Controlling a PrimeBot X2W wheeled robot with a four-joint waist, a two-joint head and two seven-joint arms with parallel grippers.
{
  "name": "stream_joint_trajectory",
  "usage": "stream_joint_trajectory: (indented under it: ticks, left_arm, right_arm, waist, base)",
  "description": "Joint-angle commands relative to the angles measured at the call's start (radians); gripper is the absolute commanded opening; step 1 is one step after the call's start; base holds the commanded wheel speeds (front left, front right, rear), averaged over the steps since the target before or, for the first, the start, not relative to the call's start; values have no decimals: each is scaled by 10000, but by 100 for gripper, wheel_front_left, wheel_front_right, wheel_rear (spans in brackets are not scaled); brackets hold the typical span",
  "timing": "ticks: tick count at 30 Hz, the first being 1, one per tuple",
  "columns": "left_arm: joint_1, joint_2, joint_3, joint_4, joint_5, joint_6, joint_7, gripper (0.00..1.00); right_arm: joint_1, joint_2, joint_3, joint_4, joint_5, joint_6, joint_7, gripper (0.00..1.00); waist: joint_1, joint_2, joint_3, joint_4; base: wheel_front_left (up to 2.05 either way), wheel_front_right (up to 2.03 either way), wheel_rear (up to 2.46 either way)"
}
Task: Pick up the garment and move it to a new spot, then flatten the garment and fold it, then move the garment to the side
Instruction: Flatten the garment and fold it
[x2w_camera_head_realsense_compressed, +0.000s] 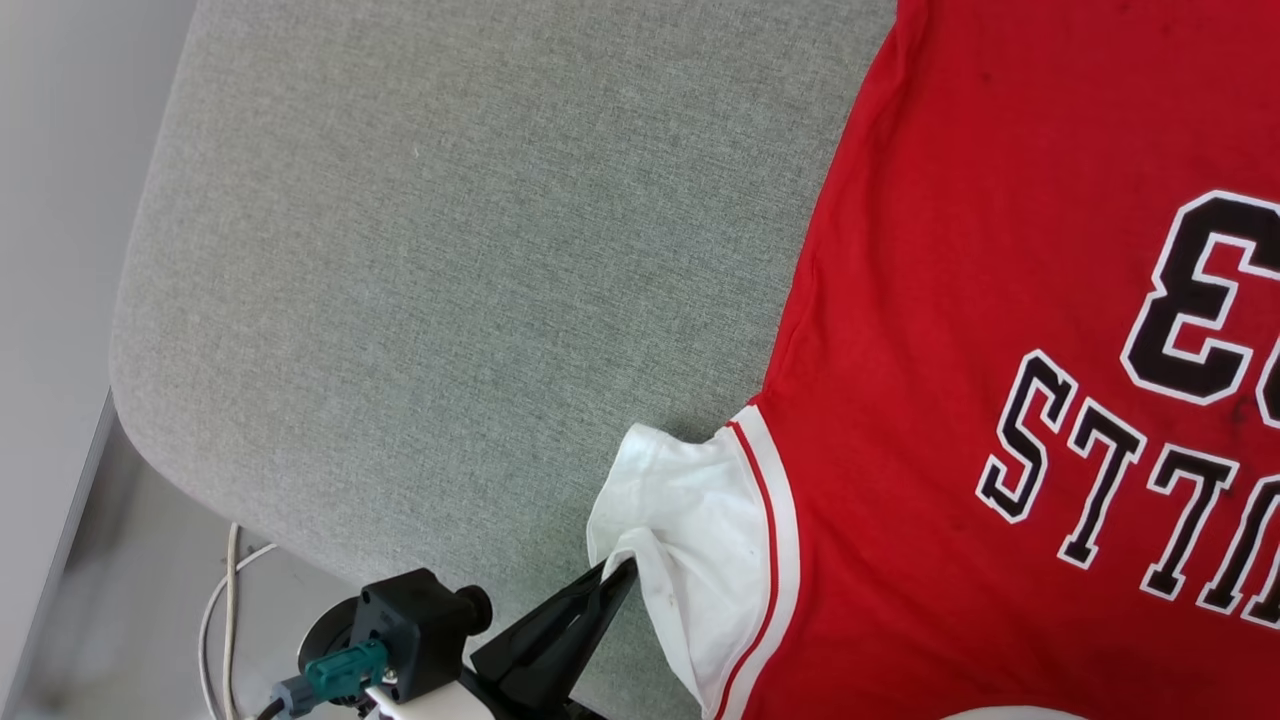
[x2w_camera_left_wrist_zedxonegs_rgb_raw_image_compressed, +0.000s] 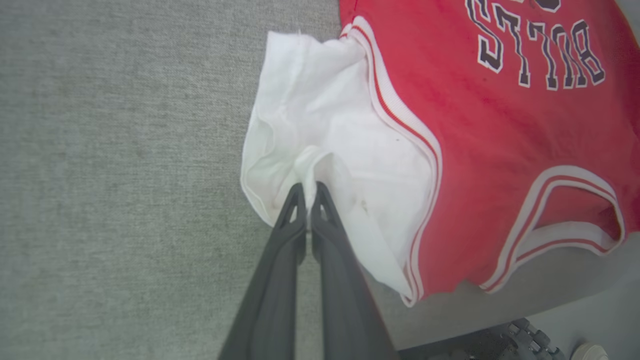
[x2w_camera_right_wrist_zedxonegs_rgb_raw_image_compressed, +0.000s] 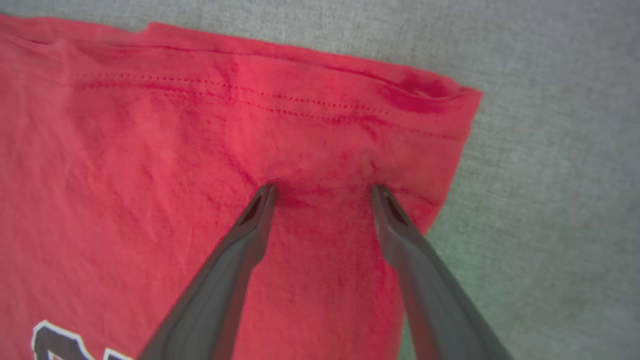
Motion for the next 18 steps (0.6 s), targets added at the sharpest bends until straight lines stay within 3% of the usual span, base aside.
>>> stream_joint_trajectory:
  ticks: [1, 2, 3, 4, 11, 18]
  left_arm:
    - [-182, -76, 1, 62, -17, -43, -68, 0]
    - [-188, -77, 9, 90, -32, -48, -82, 0]
    - [-206, -77, 11, 115, -35, -57, -91, 0]
    - [-212, -82, 20, 134, -49, -62, -104, 0]
    - [-302, -59, 66, 207, 35, -6, -159, 0]
    - [-224, 101, 229, 379, 27, 150, -146, 0]
  right_arm:
    - [693, 133, 96, 344, 11, -4, 116, 100]
    - [775, 138, 38, 379, 11, -4, 132, 100]
    - [842, 136, -20, 403, -37, -4, 140, 24]
    - [890, 110, -86, 399, -143, -4, 145, 0]
    - [988, 113, -261, 292, -212, -4, 154, 0]
    - [1731, 252, -343, 179, 105, -4, -73, 0]
  waist:
    - [-1, 0, 38, 45]
    - [-1, 0, 41, 48]
    - [-1, 0, 41, 50]
    - [-1, 0, 34, 43]
    - [-1, 0, -206, -120]
    - [-1, 0, -1007, -747]
  base:
    - [0, 0, 0]
    - [0, 0, 0]
    - [0, 0, 0]
    - [0, 0, 0]
    - [0, 0, 0]
    - [0, 0, 0]
